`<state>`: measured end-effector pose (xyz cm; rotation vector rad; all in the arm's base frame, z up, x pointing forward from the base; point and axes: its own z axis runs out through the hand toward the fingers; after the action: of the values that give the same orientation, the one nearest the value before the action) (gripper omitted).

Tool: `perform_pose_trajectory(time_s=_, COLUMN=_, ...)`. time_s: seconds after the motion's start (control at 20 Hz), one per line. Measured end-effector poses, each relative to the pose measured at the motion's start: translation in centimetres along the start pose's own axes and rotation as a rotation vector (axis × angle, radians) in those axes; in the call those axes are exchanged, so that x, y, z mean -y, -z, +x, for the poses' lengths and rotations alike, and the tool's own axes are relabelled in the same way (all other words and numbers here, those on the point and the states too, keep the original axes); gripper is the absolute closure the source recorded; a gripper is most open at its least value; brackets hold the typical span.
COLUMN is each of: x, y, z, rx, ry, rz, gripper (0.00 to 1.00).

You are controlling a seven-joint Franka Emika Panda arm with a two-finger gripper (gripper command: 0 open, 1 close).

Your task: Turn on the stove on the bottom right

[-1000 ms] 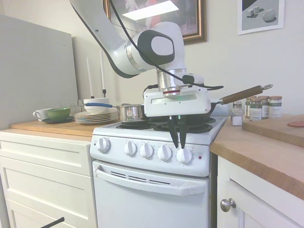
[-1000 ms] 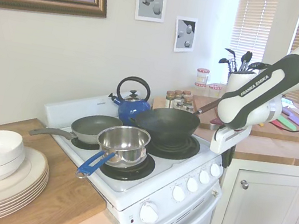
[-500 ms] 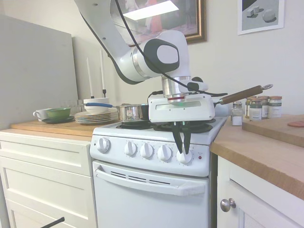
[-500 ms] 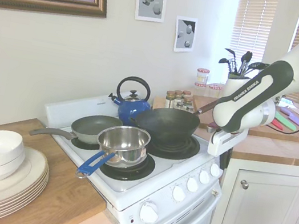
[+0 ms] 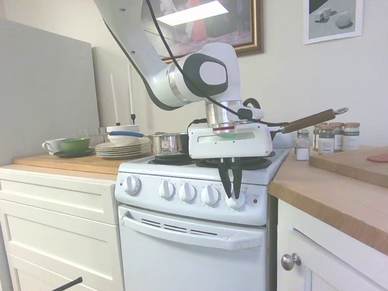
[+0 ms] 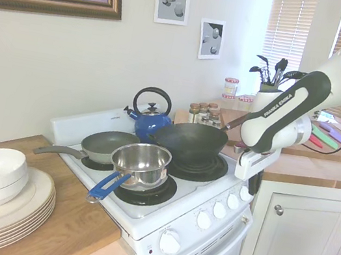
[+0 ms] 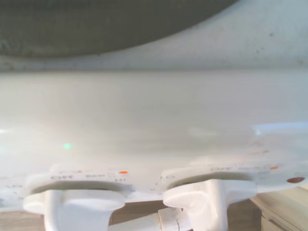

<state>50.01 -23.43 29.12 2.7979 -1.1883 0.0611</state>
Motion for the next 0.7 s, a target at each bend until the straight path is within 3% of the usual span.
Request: perform_pose_trajectory(time_s=0.7, x=-0.3, y=2.2, z=1.2, rx=-0.036, ry=-0.018, rz=0.024, gripper=1.0)
